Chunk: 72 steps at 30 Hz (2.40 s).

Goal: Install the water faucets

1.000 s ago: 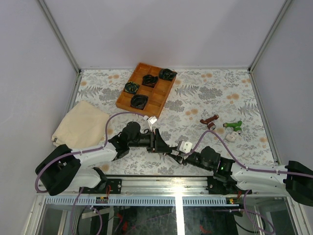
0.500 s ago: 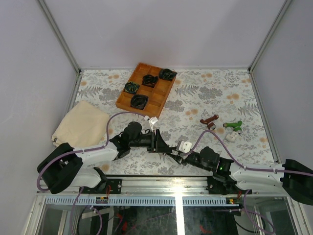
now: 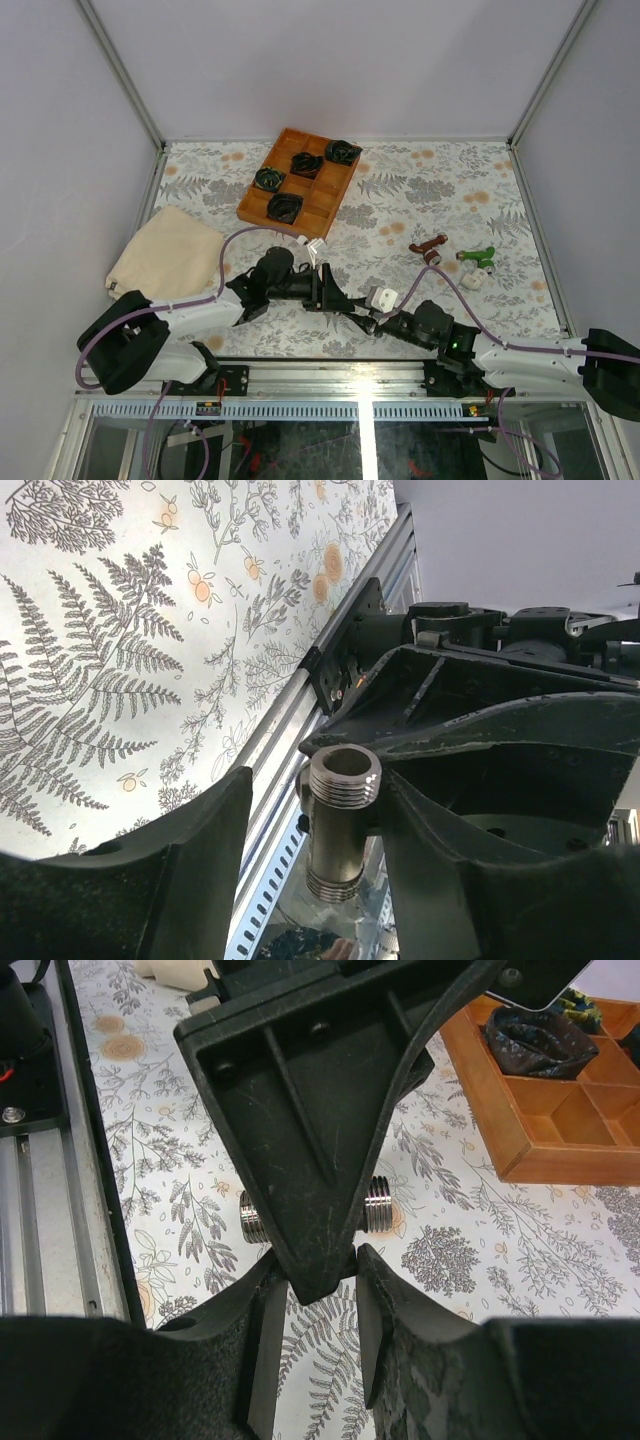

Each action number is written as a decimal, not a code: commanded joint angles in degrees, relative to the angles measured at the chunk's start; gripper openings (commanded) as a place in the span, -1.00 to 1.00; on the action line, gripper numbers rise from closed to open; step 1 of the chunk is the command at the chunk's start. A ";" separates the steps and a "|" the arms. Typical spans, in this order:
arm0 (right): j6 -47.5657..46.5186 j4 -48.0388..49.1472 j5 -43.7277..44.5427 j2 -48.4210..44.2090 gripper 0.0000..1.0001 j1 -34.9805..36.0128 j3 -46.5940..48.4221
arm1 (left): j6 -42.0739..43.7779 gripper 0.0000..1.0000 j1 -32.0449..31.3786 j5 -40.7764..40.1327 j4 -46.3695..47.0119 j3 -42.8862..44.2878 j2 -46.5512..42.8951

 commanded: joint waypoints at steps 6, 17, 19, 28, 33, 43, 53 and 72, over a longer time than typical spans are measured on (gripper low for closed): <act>0.63 4.59 1.23 -2.35 -0.58 0.24 -0.19 | 0.21 -0.14 -0.43 -1.01 0.52 1.62 -0.49; 1.06 3.75 0.57 -1.39 -0.56 0.21 -0.42 | 1.80 -0.50 -0.42 -2.95 -3.20 2.67 -2.21; 1.26 3.11 0.13 -1.59 -0.57 0.21 -0.41 | 2.57 -0.29 -0.41 -3.32 -4.61 3.19 -2.95; 0.97 3.52 0.20 -1.59 -0.57 0.21 -0.35 | -1.25 -0.39 -0.50 -2.02 1.14 1.72 -2.34; 0.93 4.51 0.23 -0.64 -0.56 0.21 -0.08 | -1.06 -0.57 -0.49 -1.26 1.12 1.72 -1.40; 0.99 5.51 0.95 -0.36 -0.56 0.22 -0.20 | 1.25 -0.25 -0.45 -0.81 -1.68 2.75 -1.52; 1.32 5.77 1.21 -0.69 -0.55 0.25 -0.41 | 1.61 -0.22 -0.51 -0.77 -2.16 2.53 -1.05; 3.66 -1.67 5.75 -7.01 0.29 0.21 -0.63 | 1.93 -1.00 2.83 -3.97 -4.22 0.71 -5.96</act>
